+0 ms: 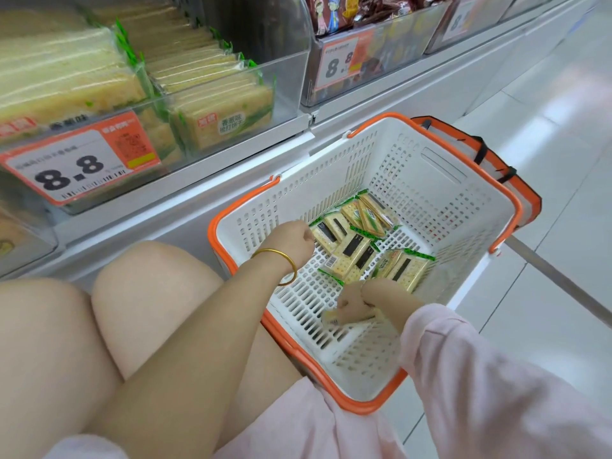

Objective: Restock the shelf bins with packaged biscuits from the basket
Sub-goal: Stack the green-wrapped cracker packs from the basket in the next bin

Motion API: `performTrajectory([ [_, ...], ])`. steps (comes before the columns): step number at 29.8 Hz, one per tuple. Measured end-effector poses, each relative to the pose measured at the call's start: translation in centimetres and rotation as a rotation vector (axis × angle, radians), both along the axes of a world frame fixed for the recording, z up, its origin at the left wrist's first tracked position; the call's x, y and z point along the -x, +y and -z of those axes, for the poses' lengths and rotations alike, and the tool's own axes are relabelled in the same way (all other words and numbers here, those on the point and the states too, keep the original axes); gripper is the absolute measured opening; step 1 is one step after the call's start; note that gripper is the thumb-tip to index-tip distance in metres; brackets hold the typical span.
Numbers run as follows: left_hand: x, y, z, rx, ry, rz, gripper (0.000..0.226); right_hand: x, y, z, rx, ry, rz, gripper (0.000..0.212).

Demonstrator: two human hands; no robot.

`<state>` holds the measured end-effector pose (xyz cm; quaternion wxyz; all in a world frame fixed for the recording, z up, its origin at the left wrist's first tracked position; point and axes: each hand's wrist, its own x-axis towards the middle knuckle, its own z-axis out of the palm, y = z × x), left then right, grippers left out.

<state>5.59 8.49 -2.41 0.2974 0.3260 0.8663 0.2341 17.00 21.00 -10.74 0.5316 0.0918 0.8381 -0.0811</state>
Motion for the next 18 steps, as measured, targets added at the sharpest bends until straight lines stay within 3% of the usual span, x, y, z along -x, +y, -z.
performTrajectory([
  [3,0.0,0.4,-0.1,-0.048,-0.016,-0.03,0.013,0.5,0.8,-2.5,0.11,0.192,0.354,0.043],
  [6,-0.7,0.8,-0.2,-0.062,-0.109,0.065,0.013,0.8,1.1,-4.1,0.414,0.307,0.987,0.039],
  [10,-1.5,1.0,0.5,0.052,-0.12,0.286,0.076,1.7,0.4,-4.3,0.813,0.411,1.592,0.036],
  [13,-1.3,0.8,1.4,0.096,-0.018,0.379,0.106,2.3,-0.3,-5.3,0.97,0.458,1.781,0.034],
  [14,-1.1,0.8,1.7,0.086,0.024,0.392,0.103,2.5,-0.4,-5.4,0.996,0.456,1.801,0.038],
  [16,-0.7,0.9,2.2,0.019,0.064,0.336,0.076,2.7,-0.5,-5.4,0.983,0.433,1.839,0.05],
  [18,-0.4,1.1,1.9,-0.038,0.046,0.203,0.049,3.0,0.0,-4.4,0.832,0.468,1.962,0.05],
])
